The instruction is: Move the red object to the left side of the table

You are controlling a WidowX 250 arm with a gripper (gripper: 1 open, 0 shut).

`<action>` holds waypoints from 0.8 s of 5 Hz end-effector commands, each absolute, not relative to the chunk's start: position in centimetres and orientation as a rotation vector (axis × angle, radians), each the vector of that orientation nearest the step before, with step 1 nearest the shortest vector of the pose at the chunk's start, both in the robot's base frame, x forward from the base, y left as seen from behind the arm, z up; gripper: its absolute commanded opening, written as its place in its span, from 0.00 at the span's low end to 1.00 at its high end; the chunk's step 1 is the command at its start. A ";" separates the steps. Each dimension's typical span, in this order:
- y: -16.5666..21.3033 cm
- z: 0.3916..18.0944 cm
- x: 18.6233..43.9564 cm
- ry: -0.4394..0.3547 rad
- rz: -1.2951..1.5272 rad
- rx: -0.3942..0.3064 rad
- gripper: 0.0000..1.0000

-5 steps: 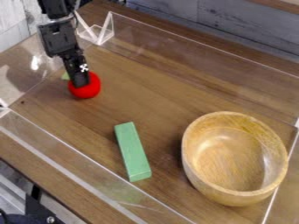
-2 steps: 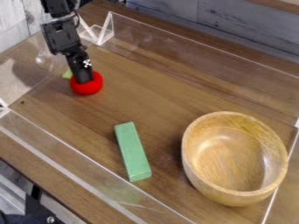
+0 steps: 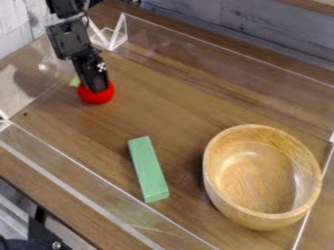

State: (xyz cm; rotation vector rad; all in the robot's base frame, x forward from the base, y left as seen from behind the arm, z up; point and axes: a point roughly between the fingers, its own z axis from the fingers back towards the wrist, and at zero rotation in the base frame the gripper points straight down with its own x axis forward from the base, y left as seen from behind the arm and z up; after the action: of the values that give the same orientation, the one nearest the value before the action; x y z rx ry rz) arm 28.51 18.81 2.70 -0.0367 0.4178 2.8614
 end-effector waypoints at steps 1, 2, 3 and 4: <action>19.8 3.6 28.0 0.397 2.951 -0.066 1.00; 19.5 3.9 27.9 0.406 2.991 -0.068 1.00; 19.7 4.7 28.0 0.419 3.044 -0.074 1.00; 20.0 5.5 28.2 0.431 3.098 -0.080 1.00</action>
State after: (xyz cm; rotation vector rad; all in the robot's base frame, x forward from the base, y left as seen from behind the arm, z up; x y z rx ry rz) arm 28.01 18.87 3.64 -0.0093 0.4953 3.0610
